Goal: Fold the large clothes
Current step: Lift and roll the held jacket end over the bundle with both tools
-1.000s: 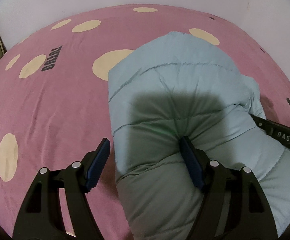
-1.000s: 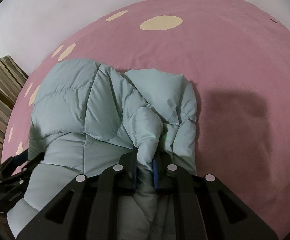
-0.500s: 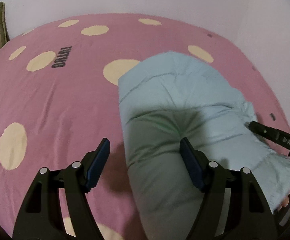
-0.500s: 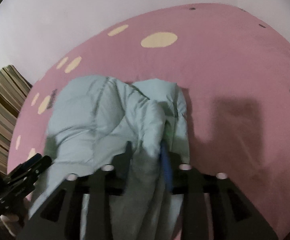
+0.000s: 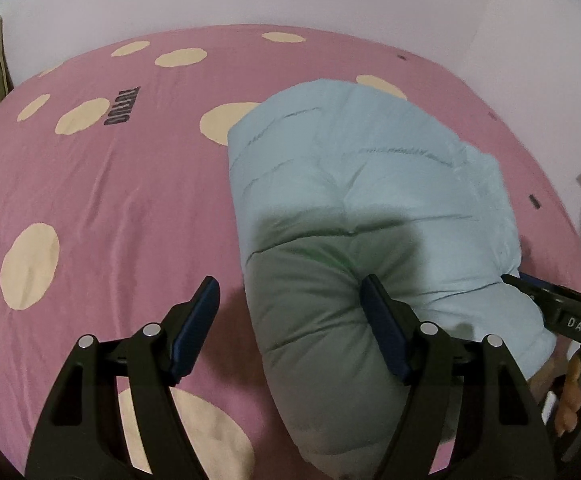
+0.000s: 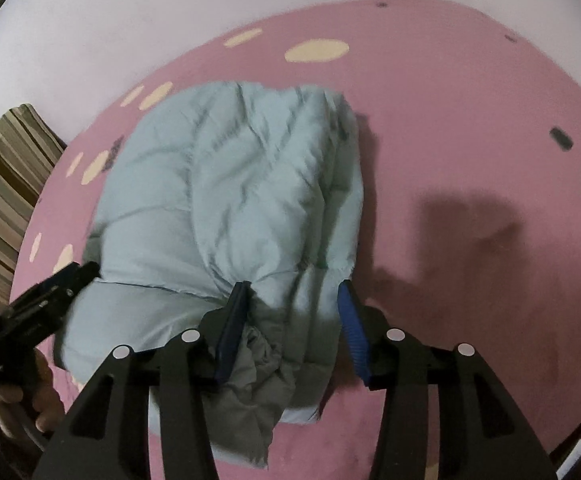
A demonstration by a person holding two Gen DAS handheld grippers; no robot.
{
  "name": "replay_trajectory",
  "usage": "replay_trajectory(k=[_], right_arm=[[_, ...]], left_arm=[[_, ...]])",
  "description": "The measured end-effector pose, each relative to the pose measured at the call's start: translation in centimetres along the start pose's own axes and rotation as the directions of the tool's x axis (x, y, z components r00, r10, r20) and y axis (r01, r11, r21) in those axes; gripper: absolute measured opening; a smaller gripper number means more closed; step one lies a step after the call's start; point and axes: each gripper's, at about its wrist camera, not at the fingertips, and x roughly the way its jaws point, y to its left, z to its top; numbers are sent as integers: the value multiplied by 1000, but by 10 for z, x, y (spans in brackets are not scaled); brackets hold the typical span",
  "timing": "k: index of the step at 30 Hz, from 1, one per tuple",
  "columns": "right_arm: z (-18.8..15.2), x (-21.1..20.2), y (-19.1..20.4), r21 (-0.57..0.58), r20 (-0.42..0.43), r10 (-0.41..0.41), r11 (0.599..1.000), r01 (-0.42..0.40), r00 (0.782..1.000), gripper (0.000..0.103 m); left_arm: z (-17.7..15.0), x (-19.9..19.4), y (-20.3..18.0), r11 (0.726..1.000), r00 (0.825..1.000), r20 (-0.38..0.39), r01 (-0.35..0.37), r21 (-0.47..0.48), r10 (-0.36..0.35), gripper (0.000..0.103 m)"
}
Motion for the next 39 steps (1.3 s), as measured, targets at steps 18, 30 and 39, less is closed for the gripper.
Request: replay_trajectory(k=[18,30,39], right_arm=[[-9,26,-13,20,9,52,998,-52,999,48],[28,2,-6,9,70,44,999,-45,997,56],[31,41,-10,28,-3,77,997,-77,997,64]], left_arm=[[0,21,19,990,995,-54,79,-115,-86,74],[40,29,27,990,998,-23,60,-130,-63,79],[33,64,20,995,995,-83,53,-82,-60,83]])
